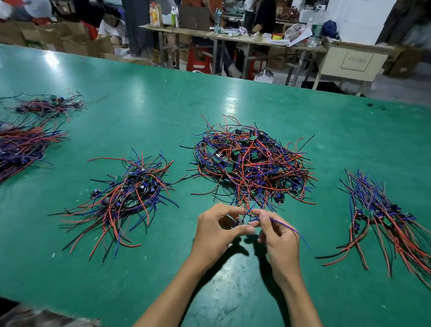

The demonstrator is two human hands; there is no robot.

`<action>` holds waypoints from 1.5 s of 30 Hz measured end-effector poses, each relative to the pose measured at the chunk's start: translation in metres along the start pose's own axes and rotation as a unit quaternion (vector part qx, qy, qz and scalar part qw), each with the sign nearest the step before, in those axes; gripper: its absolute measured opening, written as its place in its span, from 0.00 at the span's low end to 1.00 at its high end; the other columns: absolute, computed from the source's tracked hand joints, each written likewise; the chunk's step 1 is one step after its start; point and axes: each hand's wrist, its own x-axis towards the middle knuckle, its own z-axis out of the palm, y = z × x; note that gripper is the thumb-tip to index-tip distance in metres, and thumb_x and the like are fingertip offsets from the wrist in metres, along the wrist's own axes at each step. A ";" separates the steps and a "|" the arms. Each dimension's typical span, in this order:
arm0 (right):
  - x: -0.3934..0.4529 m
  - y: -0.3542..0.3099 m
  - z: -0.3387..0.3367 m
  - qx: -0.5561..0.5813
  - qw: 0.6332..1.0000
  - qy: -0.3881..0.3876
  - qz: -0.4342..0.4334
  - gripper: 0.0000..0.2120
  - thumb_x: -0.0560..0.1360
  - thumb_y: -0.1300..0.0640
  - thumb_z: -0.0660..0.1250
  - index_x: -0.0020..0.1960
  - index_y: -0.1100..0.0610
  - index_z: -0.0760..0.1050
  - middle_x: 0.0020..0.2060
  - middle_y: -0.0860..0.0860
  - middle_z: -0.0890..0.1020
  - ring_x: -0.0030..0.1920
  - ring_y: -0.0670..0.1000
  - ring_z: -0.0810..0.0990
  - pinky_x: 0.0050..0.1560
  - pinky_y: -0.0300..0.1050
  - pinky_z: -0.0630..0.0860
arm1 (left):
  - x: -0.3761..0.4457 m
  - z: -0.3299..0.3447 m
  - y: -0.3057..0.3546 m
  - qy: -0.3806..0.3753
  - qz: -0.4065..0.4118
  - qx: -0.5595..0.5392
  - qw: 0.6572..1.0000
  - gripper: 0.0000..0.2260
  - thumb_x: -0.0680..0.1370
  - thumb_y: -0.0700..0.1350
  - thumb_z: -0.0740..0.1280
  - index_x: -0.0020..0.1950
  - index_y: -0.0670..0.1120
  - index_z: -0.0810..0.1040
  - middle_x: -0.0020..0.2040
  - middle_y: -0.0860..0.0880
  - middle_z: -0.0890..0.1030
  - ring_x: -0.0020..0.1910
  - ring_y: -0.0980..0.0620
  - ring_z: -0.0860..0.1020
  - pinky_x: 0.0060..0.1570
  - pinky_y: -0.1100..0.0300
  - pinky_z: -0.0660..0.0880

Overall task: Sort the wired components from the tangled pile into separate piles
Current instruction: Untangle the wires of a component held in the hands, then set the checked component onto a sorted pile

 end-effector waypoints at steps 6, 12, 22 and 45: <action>-0.003 -0.005 0.001 -0.016 1.000 0.006 0.006 0.16 0.81 0.44 0.63 0.50 0.50 0.87 0.31 0.49 0.84 0.27 0.43 0.71 0.30 0.34 0.69 | -0.001 0.000 0.001 -0.004 -0.004 -0.017 1.000 0.13 0.66 0.48 0.83 0.48 0.57 0.87 0.43 0.53 0.84 0.42 0.54 0.83 0.46 0.58 0.81; -0.005 -0.003 0.003 -0.043 0.999 0.013 -0.014 0.23 0.77 0.39 0.66 0.39 0.57 0.86 0.24 0.43 0.78 0.25 0.39 0.67 0.28 0.30 0.64 | -0.002 0.002 0.000 0.005 -0.003 -0.004 1.000 0.08 0.70 0.45 0.80 0.44 0.56 0.86 0.44 0.51 0.83 0.43 0.53 0.83 0.48 0.56 0.82; -0.004 -0.009 0.004 -0.007 1.000 -0.018 0.021 0.21 0.76 0.37 0.64 0.52 0.52 0.87 0.38 0.57 0.86 0.27 0.44 0.73 0.29 0.33 0.72 | 0.003 -0.031 0.008 0.100 0.109 0.107 0.983 0.02 0.76 0.45 0.75 0.44 0.52 0.85 0.41 0.58 0.83 0.42 0.57 0.80 0.41 0.68 0.70; 0.004 -0.010 0.001 -0.018 1.000 -0.011 0.011 0.09 0.79 0.65 0.68 0.45 0.57 0.86 0.31 0.58 0.83 0.27 0.41 0.78 0.26 0.30 0.69 | 0.144 -0.043 0.018 -0.098 0.079 0.567 0.814 0.20 0.80 0.40 0.64 0.72 0.43 0.70 0.69 0.44 0.74 0.68 0.44 0.69 0.66 0.50 0.68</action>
